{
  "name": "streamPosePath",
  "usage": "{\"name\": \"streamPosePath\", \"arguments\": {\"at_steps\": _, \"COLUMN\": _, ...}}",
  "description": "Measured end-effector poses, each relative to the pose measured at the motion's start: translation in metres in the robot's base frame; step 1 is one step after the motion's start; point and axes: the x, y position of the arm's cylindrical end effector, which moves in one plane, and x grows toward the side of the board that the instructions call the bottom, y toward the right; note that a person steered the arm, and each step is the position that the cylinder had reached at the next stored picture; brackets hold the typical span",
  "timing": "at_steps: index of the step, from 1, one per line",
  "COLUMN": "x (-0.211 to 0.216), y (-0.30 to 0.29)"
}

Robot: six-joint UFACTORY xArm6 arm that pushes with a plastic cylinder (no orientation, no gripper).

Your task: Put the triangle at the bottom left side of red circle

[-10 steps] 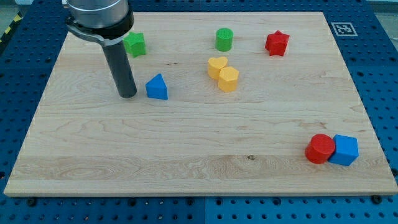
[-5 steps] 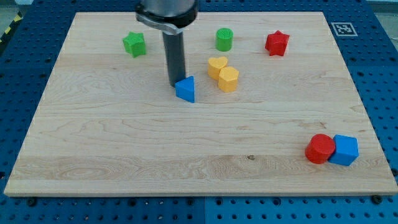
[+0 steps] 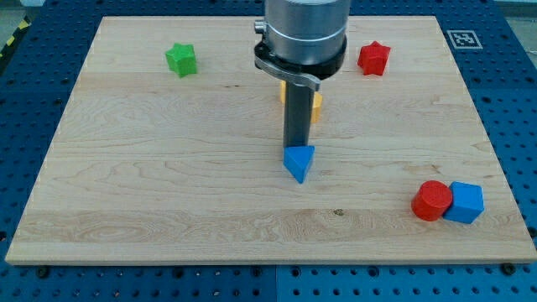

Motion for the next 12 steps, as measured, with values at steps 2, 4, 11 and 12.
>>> {"name": "streamPosePath", "arguments": {"at_steps": 2, "x": 0.02, "y": -0.032}}
{"name": "streamPosePath", "arguments": {"at_steps": 4, "x": 0.043, "y": -0.084}}
{"name": "streamPosePath", "arguments": {"at_steps": 11, "x": 0.073, "y": 0.075}}
{"name": "streamPosePath", "arguments": {"at_steps": 12, "x": 0.067, "y": -0.001}}
